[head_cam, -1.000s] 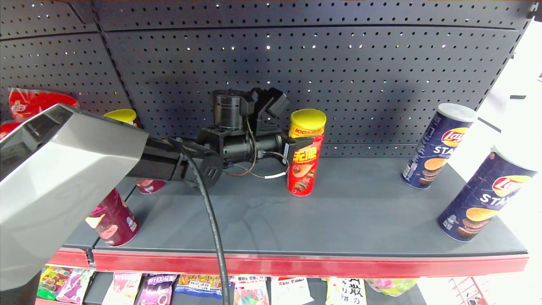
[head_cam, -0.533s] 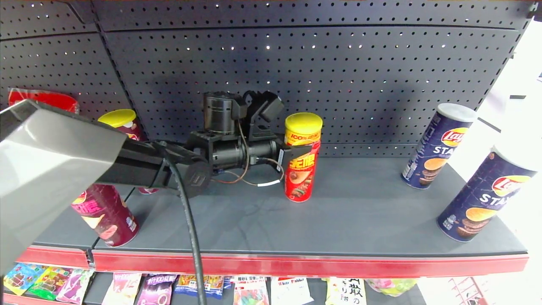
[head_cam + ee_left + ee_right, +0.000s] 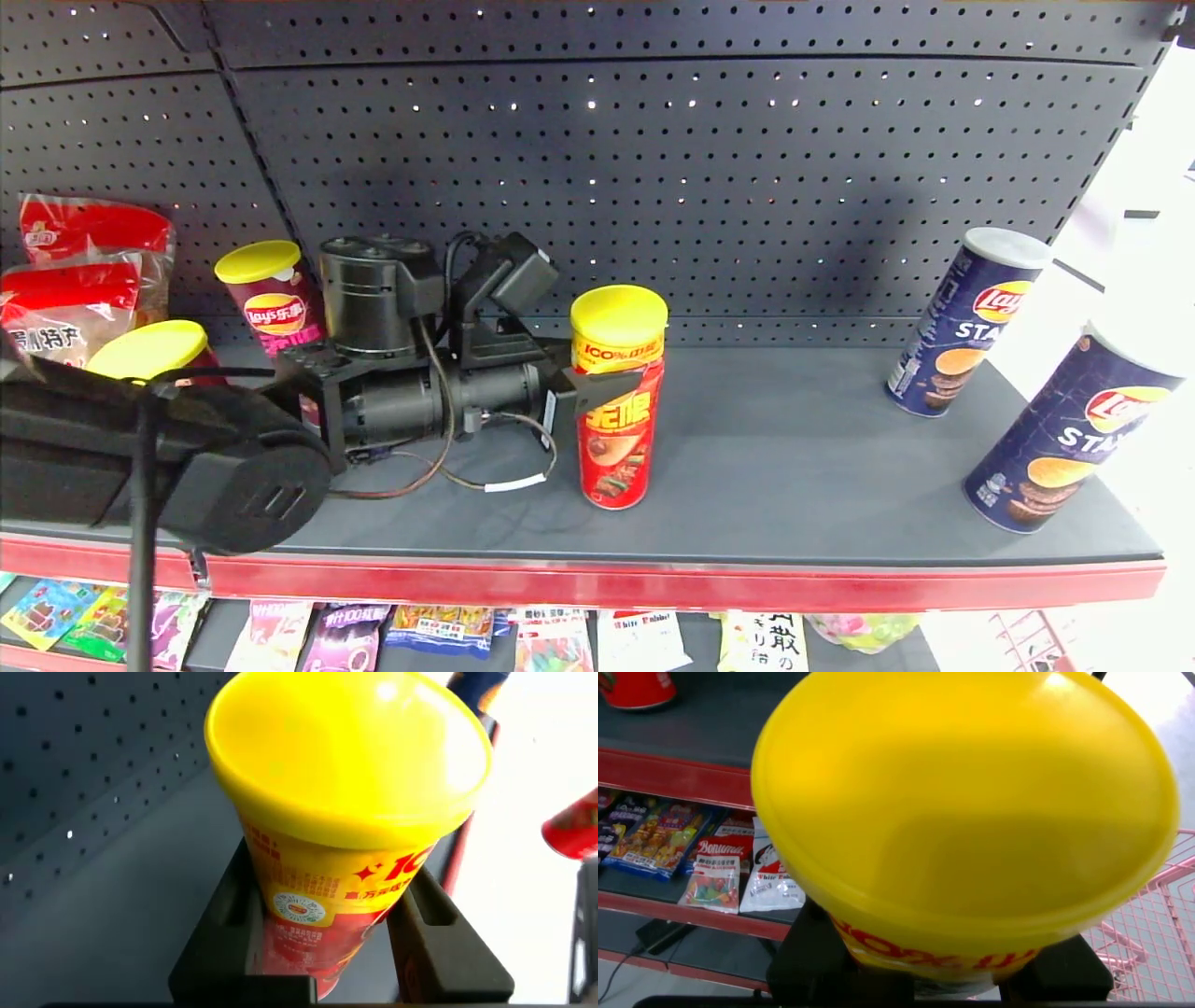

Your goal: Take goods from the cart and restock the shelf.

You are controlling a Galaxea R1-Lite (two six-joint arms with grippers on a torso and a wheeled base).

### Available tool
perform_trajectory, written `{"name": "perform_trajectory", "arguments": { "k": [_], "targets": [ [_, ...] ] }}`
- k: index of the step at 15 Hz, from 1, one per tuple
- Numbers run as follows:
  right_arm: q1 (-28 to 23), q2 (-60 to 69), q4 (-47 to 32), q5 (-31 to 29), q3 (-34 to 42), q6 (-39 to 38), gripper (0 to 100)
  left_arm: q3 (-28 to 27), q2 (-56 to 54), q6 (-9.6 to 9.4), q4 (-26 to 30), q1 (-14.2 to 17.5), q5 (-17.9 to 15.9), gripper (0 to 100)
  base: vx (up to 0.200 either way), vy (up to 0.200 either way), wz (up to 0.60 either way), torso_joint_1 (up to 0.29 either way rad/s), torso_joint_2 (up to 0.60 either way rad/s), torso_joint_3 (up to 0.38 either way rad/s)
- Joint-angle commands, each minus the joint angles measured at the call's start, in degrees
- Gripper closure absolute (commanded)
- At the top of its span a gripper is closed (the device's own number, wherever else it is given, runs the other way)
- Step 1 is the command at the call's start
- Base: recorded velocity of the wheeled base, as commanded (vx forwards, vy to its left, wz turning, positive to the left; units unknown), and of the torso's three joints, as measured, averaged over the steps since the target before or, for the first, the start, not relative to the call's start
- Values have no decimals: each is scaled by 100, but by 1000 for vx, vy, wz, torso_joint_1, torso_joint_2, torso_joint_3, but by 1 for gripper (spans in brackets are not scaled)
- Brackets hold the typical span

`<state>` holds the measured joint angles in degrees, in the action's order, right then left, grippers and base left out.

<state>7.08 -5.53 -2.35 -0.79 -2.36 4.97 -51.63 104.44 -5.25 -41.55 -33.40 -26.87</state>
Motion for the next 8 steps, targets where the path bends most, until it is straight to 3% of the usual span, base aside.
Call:
{"name": "perform_trajectory", "arguments": {
  "k": [1, 8],
  "targets": [
    [4, -9, -2, 0, -1, 4, 100, 373, -336, -11, -214, -8, 24, 100, 0, 0, 0, 0, 0, 0],
    [4, -9, -2, 0, -1, 12, 100, 900, -486, -2, -539, -149, 138, 100, 0, 0, 0, 0, 0, 0]
  ]
}}
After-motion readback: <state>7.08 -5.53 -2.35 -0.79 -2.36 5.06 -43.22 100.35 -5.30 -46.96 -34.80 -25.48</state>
